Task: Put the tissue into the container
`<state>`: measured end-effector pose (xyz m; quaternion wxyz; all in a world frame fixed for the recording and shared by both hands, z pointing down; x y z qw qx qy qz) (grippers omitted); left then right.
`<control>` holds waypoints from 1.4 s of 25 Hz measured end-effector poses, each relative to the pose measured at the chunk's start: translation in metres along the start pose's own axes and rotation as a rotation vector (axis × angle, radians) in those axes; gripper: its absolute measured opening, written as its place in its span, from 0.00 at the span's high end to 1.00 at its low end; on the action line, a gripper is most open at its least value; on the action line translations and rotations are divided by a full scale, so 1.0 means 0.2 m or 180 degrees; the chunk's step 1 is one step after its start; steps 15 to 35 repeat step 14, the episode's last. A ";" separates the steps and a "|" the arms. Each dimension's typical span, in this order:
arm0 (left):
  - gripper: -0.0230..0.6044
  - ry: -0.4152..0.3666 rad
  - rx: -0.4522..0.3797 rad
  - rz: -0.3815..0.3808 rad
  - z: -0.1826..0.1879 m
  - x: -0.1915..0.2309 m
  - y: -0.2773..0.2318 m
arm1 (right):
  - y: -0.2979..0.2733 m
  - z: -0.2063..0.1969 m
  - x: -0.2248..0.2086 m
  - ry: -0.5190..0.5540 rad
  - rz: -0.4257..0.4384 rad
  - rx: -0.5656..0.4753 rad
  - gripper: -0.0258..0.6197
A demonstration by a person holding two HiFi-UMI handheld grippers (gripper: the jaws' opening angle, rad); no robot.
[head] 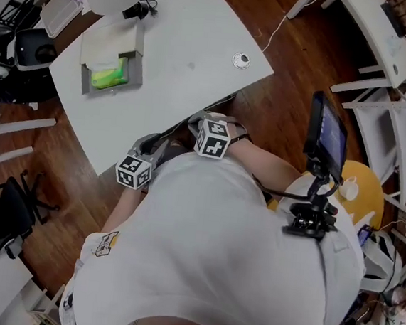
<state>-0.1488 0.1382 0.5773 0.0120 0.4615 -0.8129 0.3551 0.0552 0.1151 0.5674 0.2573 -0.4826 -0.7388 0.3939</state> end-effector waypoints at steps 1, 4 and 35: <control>0.82 -0.0038 0.0025 -0.0047 0.01 0.00 0.00 | 0.01 0.00 0.00 -0.0014 -0.0023 0.0002 0.96; 0.82 -0.0195 0.0113 -0.0213 0.05 -0.01 -0.01 | 0.06 0.04 -0.02 -0.0075 -0.0125 -0.0001 0.96; 0.82 -0.0324 0.0091 -0.0380 0.10 0.07 0.02 | 0.02 0.17 -0.04 -0.0074 -0.0260 0.0012 0.96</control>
Point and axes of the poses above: the fingertips, and each gripper's own axes: y backward along the fingers, x to its left, z out of its top, the point moved 10 cm from there along y, backward along the fingers, and after that the axes turned 1 degree about -y, right-handed, at the moved point
